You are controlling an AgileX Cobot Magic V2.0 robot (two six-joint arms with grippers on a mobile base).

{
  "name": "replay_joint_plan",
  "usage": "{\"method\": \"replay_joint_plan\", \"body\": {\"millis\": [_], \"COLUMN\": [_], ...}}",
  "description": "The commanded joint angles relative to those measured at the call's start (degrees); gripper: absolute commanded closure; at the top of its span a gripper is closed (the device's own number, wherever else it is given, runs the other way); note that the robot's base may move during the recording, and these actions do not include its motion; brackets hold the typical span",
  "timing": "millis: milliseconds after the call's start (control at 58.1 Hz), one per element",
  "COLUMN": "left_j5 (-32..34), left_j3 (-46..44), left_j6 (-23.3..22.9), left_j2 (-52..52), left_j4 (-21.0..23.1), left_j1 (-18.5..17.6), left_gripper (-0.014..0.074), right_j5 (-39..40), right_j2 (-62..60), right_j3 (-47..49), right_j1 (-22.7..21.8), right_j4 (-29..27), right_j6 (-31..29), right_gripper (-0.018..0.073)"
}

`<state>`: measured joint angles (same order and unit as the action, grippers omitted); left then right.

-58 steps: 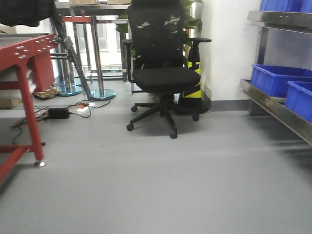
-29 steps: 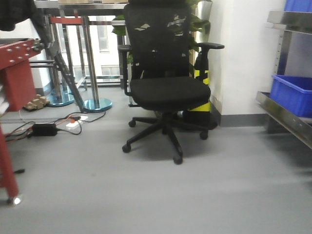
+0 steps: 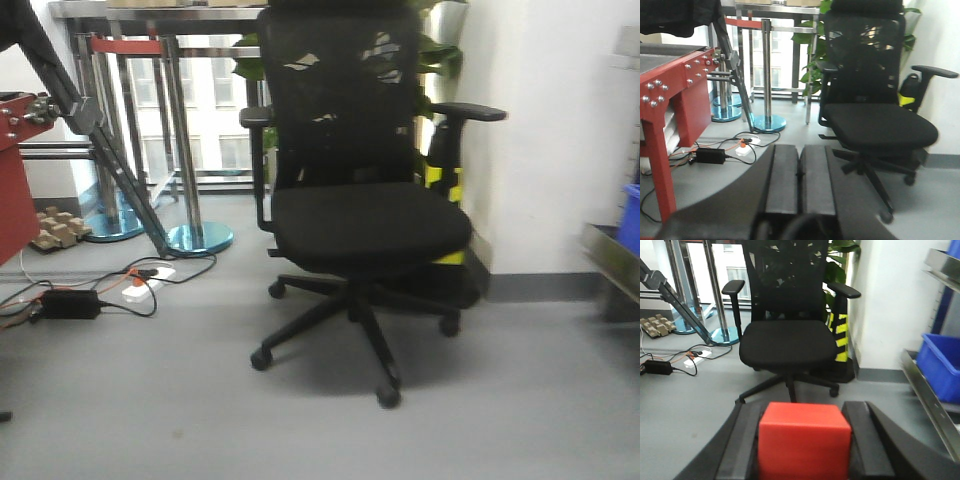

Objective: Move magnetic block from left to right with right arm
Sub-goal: 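Turn the base toward the second grey table holding the cube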

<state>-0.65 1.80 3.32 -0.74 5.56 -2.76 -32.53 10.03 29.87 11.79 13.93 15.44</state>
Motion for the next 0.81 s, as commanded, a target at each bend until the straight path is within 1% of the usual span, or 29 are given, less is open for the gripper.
{"method": "replay_joint_plan", "body": {"millis": [0,791], "left_j5": [5.17,5.17], "left_j3": [0.52,0.52], "left_j6": [-0.34,-0.34], "left_j2": [-0.57,-0.57], "left_j4": [0.27,0.27], "left_j1": [-0.01,-0.01], "left_gripper": [0.0722,0.0722], "right_j5": [5.0,5.0], "right_j2": [1.01,1.01], "right_j3": [1.43,1.43], "right_j1": [-0.23,-0.23], "right_j4": [1.26,1.26], "right_j6": [-0.46,-0.46], "right_gripper": [0.0361,0.0361]}}
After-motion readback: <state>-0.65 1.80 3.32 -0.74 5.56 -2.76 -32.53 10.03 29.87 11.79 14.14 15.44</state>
